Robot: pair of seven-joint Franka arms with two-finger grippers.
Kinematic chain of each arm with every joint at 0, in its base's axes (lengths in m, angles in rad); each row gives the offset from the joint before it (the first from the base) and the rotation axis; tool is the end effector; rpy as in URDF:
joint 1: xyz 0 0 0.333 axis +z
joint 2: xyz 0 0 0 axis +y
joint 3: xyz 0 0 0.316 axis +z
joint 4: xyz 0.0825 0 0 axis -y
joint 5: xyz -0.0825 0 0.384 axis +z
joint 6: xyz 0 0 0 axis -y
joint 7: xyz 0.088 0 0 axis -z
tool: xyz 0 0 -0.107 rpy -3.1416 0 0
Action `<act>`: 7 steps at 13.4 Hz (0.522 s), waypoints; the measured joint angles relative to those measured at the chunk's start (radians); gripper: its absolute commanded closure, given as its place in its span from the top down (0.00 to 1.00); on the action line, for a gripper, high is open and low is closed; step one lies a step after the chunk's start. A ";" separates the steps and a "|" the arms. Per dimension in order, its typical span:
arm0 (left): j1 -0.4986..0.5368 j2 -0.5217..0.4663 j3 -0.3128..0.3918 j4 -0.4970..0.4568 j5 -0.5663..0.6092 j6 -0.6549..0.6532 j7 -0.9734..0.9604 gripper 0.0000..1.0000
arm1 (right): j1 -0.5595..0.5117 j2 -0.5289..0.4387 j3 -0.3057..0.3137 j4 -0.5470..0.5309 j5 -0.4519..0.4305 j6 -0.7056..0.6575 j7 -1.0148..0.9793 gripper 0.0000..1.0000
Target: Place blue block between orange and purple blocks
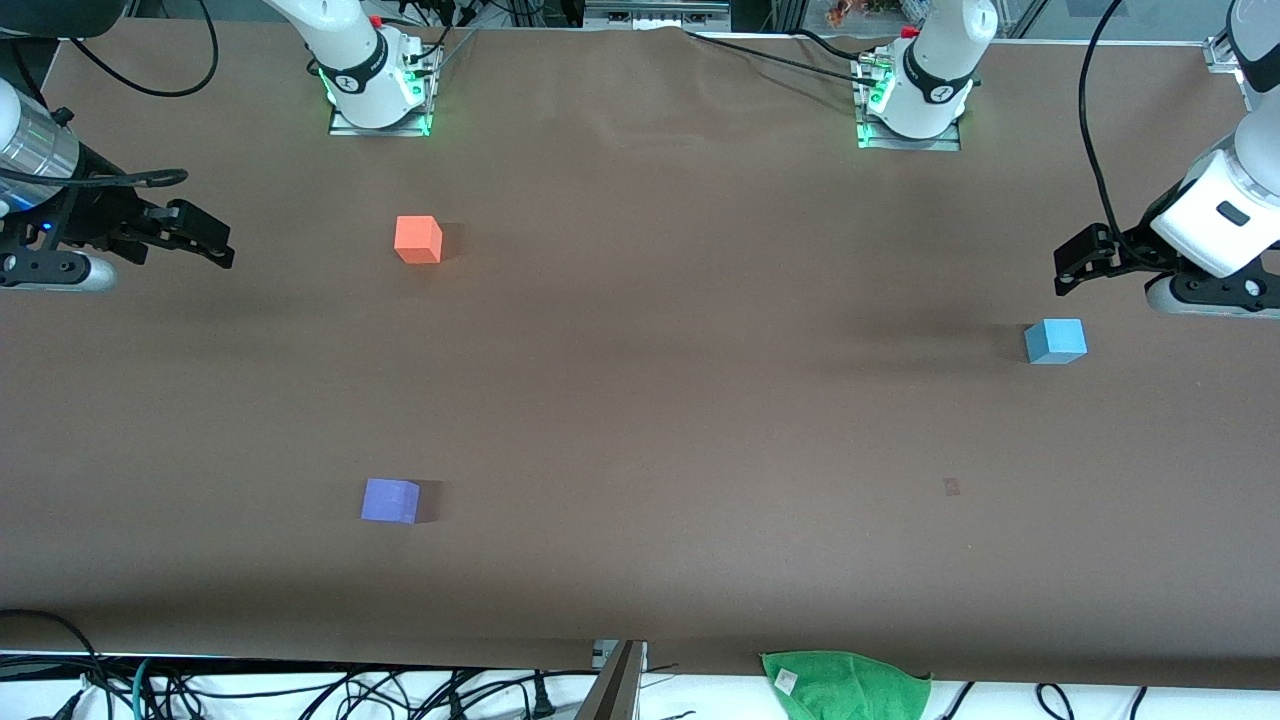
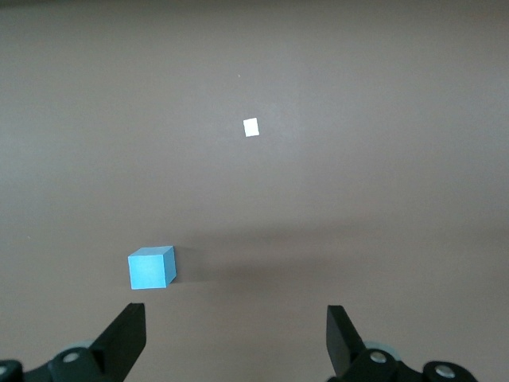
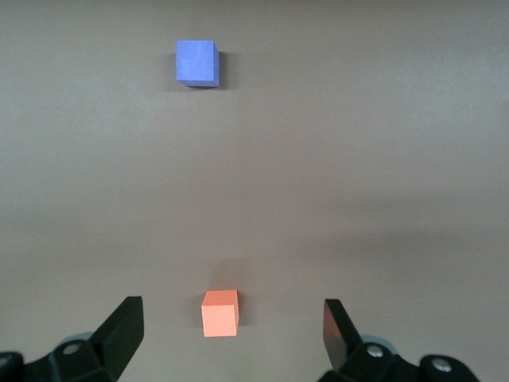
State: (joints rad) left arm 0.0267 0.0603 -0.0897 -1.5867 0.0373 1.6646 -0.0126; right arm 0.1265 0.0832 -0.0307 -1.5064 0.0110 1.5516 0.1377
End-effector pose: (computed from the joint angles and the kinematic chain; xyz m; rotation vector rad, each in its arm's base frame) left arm 0.5795 -0.0314 0.5912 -3.1093 0.0830 -0.0296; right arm 0.5750 0.0572 0.6061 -3.1364 0.0656 0.0607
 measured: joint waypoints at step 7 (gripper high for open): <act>0.067 0.040 0.006 0.007 0.000 0.000 0.000 1.00 | 0.000 0.000 0.000 0.000 0.001 -0.001 0.000 1.00</act>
State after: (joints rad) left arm 0.0936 0.1002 -0.0832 -1.5795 0.0373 1.6646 -0.0127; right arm 0.1260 0.0834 -0.0306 -1.5064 0.0117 1.5509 0.1376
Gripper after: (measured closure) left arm 0.000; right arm 0.000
